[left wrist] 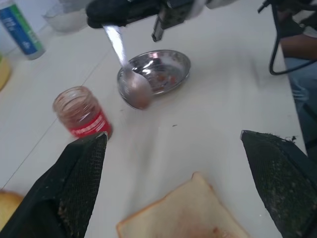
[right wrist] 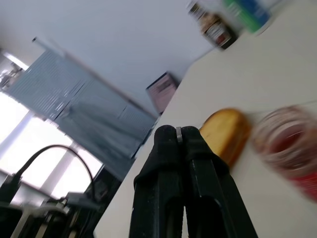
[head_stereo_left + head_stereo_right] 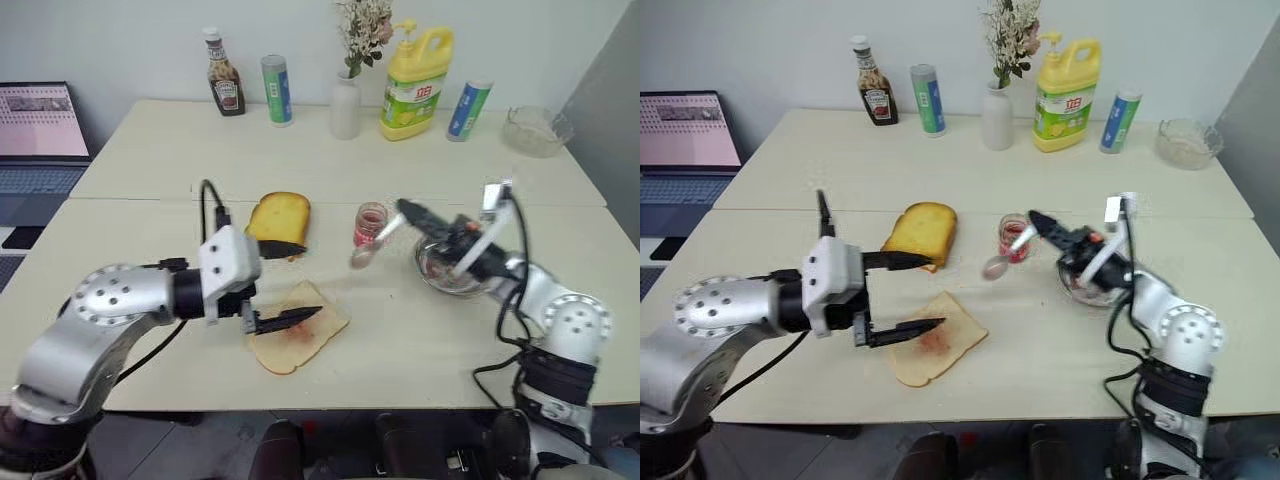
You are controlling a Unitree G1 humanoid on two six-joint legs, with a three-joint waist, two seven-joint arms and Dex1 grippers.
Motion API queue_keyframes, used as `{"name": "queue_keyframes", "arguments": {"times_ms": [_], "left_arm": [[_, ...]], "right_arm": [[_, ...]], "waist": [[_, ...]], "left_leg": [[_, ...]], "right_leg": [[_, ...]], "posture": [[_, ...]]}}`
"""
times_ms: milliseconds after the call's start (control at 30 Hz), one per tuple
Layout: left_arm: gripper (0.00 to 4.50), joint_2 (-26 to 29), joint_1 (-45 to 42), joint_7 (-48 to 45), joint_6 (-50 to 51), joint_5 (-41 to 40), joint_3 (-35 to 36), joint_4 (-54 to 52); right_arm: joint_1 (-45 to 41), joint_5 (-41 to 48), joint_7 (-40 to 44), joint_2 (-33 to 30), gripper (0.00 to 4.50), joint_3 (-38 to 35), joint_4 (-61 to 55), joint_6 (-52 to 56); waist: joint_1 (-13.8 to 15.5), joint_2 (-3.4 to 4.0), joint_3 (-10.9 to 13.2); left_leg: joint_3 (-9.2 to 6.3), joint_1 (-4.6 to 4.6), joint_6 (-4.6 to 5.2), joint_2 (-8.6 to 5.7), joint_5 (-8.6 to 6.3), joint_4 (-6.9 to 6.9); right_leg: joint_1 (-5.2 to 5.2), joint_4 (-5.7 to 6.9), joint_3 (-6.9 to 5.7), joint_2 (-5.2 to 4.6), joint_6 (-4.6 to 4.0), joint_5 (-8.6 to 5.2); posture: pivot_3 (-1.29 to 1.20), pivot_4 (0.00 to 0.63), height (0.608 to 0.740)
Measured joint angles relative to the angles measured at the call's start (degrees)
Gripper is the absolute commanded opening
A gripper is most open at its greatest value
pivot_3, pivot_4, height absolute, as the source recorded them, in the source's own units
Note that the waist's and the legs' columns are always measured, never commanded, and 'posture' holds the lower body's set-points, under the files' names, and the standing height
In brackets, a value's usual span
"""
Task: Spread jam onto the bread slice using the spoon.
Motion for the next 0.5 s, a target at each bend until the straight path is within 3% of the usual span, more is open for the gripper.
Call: {"name": "queue_keyframes", "arguments": {"times_ms": [200, 500], "left_arm": [[4.50, -4.0, -6.9, -1.3, -3.2, 5.3, -8.0, 5.7], [4.50, -9.9, -14.0, -1.7, -4.9, 10.8, -13.7, 10.2]], "right_arm": [[5.2, 2.6, -4.4, -6.6, 0.02, -5.3, -0.6, -4.1], [10.7, -1.0, -2.6, -10.9, 0.02, -7.5, 5.7, -12.0]], "waist": [[-0.3, 0.04, 0.0], [-0.1, 0.05, 0.0]], "left_leg": [[0.05, 0.03, 0.01, 0.04, 0.00, -0.02], [0.09, 0.03, 0.01, 0.01, 0.00, 0.03]], "right_leg": [[-0.01, 0.02, 0.11, 0.09, 0.00, 0.00], [0.01, 0.01, 0.14, 0.08, 0.00, 0.00]], "posture": [[0.00, 0.150, 0.740], [0.00, 0.150, 0.740]]}}
